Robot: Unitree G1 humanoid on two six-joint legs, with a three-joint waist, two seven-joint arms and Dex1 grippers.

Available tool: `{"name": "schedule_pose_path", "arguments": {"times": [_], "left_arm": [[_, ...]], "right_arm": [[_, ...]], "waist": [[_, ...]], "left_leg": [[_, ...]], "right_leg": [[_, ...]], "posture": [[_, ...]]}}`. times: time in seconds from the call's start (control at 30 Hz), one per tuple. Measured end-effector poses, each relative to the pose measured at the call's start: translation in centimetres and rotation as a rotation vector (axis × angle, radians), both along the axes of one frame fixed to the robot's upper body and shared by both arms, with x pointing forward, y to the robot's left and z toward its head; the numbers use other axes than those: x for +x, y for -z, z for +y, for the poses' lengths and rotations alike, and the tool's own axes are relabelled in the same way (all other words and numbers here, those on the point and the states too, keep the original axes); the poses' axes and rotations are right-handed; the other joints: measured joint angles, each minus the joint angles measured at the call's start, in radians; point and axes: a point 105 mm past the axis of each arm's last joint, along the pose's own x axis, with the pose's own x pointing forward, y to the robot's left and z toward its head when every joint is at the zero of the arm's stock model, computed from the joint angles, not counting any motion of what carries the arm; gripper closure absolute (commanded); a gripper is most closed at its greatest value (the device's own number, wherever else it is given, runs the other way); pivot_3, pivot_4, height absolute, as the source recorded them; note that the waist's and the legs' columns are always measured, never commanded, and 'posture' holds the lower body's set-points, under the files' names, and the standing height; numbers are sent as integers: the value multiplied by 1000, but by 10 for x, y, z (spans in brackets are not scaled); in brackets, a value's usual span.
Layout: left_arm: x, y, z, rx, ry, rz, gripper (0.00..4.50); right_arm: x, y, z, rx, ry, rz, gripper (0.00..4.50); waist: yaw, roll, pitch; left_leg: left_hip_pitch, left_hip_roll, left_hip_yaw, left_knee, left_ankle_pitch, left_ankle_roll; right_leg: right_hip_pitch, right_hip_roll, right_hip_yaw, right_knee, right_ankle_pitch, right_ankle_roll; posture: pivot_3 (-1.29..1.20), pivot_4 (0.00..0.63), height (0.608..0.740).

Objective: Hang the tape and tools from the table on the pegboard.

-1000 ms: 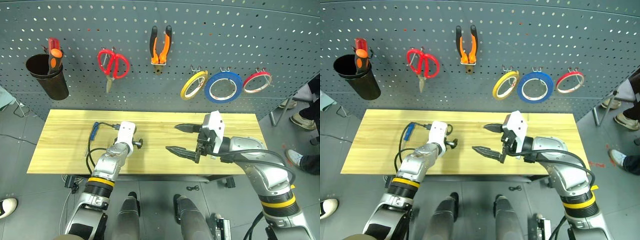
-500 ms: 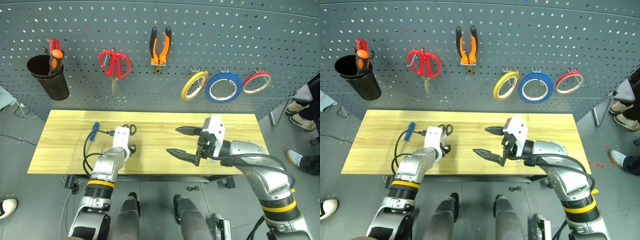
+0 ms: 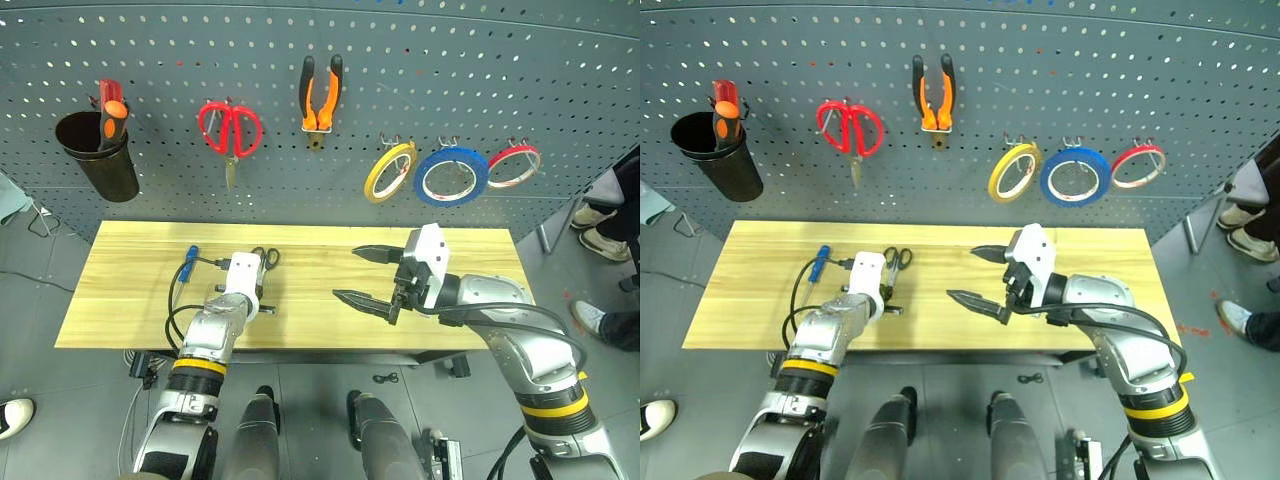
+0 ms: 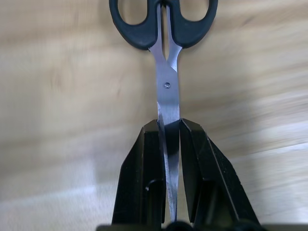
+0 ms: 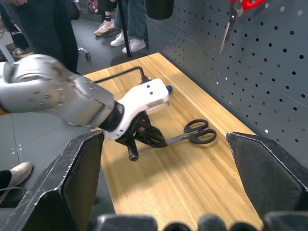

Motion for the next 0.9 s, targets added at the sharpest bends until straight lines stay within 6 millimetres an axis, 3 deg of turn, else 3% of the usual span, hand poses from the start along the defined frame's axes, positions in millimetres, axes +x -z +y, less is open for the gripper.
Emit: {"name": "schedule_pose_path", "arguments": {"times": [0.17, 0.33, 0.47, 0.63, 0.8, 0.9], "left_arm": [[-17, -57, 9, 28, 46, -268, 4471], [-38, -96, 11, -6, 39, -450, 4471], [-57, -112, 3, -32, 65, -532, 4471], [-70, -132, 1, -27, 73, -614, 4471], [-68, -173, 3, -21, 37, -762, 4471], [-67, -183, 2, -19, 21, -798, 4471]], "right_arm": [[-3, -9, 0, 21, 20, -47, 0], [-1, -37, 2, 90, 32, -123, 0], [1, -59, 5, 141, 26, -179, 0], [2, -66, 6, 163, 18, -178, 0], [1, -78, 11, 178, -1, -211, 0], [1, -79, 11, 178, -2, -215, 0]], "waist": [[5, 0, 0], [9, 0, 0], [14, 0, 0], [24, 0, 0], [33, 0, -1], [33, 0, -2]], "left_leg": [[0, 0, 0, 0, 0, 0], [0, 0, 0, 1, 0, 0], [0, 0, 0, 0, 0, 0], [0, 0, 0, 0, 0, 0], [0, 0, 0, 1, 0, 0], [-1, 0, 0, 1, 0, 0]], "right_leg": [[0, 0, 0, -1, 0, 0], [1, -1, 0, -1, 0, 0], [1, -1, 0, -2, 0, 0], [1, -1, -1, -3, 0, 0], [2, -1, -1, -3, 0, 1], [2, -1, -1, -4, 0, 1]], "posture": [[76, 272, 740], [108, 260, 740], [118, 252, 740], [132, 247, 740], [135, 238, 740], [131, 235, 740]]}}
